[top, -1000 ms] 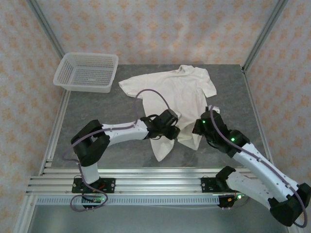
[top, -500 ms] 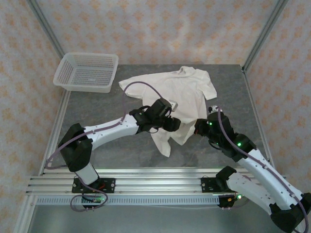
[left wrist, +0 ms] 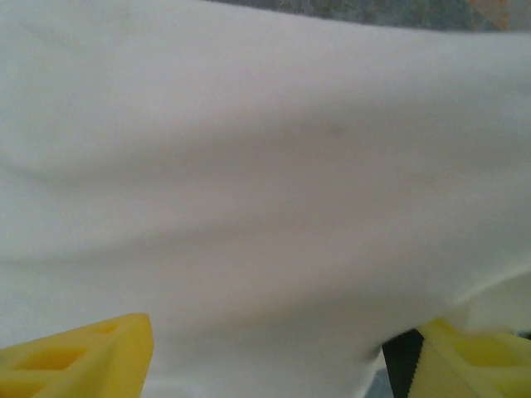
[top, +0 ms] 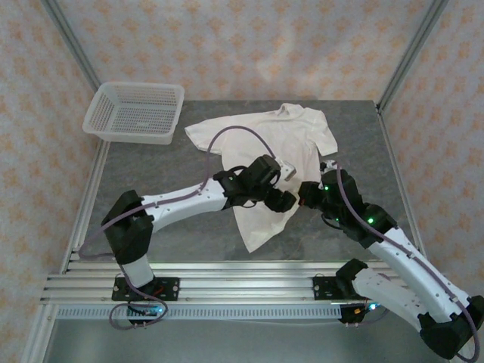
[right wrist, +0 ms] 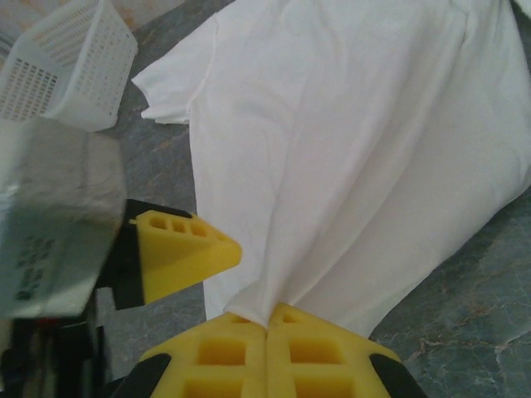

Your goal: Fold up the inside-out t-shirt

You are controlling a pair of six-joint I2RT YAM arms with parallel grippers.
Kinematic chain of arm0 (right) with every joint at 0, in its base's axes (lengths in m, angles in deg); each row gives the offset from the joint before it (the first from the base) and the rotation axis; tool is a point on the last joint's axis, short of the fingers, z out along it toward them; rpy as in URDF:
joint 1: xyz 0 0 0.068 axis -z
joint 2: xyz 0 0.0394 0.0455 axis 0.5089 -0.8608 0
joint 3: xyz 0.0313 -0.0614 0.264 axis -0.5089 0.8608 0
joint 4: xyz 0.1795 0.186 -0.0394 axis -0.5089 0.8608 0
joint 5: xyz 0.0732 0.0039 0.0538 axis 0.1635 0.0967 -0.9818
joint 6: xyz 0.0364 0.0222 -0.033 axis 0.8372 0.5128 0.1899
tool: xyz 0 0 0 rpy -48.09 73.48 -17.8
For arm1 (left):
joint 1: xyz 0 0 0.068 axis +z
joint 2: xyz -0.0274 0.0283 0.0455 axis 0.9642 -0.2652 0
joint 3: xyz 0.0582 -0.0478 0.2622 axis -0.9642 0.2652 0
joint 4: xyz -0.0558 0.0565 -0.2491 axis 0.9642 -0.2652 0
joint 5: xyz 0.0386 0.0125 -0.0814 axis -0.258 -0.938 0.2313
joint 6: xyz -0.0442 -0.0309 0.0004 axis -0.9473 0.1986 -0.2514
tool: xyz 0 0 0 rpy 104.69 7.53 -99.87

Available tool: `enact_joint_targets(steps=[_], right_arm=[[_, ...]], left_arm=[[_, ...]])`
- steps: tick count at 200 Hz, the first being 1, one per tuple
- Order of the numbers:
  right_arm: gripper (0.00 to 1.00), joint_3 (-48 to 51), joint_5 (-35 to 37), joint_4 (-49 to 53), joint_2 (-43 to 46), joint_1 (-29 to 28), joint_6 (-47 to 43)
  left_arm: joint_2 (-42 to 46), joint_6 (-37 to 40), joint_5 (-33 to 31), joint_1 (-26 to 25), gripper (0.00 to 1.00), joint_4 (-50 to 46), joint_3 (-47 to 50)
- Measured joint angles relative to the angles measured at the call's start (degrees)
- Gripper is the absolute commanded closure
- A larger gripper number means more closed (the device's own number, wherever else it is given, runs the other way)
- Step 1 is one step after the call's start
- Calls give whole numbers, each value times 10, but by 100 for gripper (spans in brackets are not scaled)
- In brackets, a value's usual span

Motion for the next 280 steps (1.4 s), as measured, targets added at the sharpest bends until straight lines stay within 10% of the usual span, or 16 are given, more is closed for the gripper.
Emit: enact_joint_targets(steps=[111, 219, 280], right_arm=[[100, -2, 37, 26, -1, 0, 1], [100, -2, 38, 27, -1, 0, 2], [100, -2, 42, 29, 0, 0, 5]], left_arm=[[-10, -74, -138, 36, 53, -15, 46], [-66, -55, 110, 27, 28, 69, 58], [-51, -40, 36, 25, 42, 64, 79]])
